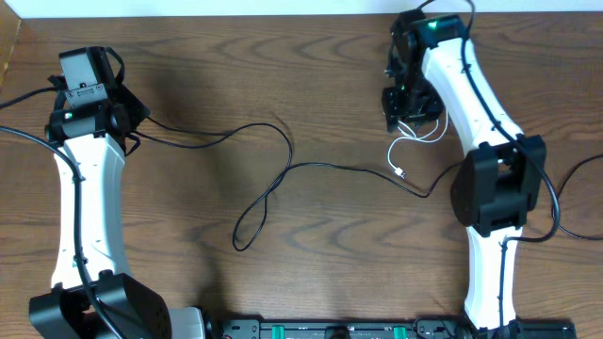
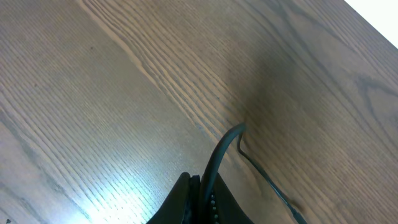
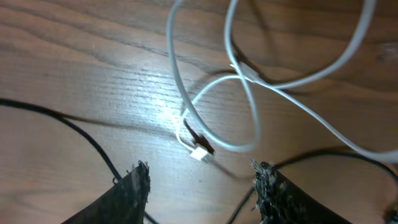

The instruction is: Untangle cables

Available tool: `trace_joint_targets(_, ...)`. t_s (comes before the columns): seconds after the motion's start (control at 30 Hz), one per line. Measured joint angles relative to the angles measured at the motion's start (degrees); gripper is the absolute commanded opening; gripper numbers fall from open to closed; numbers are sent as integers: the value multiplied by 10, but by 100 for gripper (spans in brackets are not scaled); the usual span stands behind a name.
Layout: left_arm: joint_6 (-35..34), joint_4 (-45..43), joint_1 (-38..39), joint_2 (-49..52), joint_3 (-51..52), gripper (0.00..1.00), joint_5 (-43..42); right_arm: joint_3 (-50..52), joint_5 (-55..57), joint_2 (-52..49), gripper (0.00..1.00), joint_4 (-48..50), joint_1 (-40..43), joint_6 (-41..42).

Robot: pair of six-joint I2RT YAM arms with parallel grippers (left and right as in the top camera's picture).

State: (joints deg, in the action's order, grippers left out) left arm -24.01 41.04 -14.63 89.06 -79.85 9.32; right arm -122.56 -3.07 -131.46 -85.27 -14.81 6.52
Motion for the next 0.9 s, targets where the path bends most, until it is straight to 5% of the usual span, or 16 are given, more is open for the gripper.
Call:
trace_joint_targets(0.53, 0, -4, 0, 0, 0, 8, 0, 120, 31, -42, 44, 125, -7, 54)
trace_joint_targets(0.9, 0, -4, 0, 0, 0, 8, 0, 163, 37, -25, 1, 174, -29, 153)
